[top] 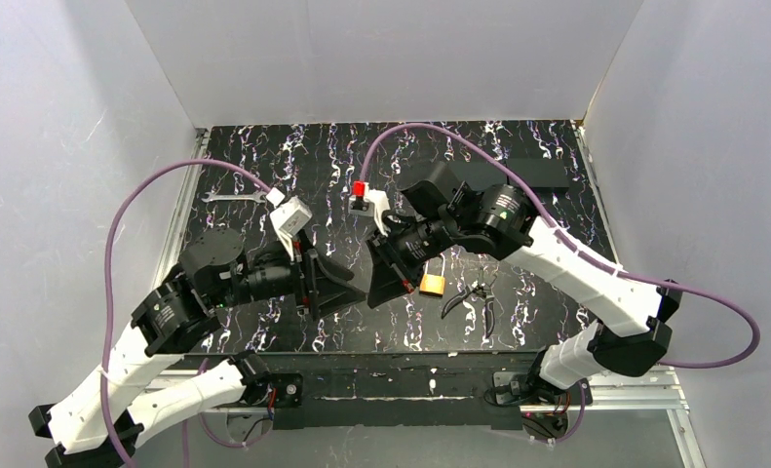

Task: Unlock with the key

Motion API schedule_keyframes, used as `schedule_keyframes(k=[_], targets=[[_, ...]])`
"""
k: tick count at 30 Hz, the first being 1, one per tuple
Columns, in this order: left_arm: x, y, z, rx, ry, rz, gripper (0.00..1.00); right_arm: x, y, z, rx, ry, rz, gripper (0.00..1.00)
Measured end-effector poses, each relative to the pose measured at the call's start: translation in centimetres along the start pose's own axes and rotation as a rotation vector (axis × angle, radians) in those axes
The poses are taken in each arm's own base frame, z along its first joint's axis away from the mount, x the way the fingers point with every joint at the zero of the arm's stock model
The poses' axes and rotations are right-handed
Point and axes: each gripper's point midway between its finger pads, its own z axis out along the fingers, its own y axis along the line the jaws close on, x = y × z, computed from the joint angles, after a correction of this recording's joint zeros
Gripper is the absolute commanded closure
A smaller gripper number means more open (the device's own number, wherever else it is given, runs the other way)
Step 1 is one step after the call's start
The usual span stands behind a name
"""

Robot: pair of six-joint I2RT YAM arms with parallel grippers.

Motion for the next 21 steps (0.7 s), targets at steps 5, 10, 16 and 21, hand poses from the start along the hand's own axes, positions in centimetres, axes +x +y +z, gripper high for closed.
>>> schedule_keyframes(k=[5,10,16,21], targets=[[0.3,-0.4,0.9,0.039,0.034,-0.006,0.59,-0.2,0.6,-0.5,-0.010,-0.022,0.005,0.99],[0.0,-1.0,1.2,0.077,0.033,-0.001,0.64,-0.4,0.7,-0.7,-0.004,-0.036,0.013,0.99],[-0.3,-1.5,1.1,0.102,0.021,0.013,0.61,-0.6,1.3,-1.6,-0.006,-0.078,0.000,0.99],[0.1,-1.6,1.0,0.113,0.040,0.008,0.59,-1.3,2.1,-2.3,-0.020,-0.125,-0.022,0.99]])
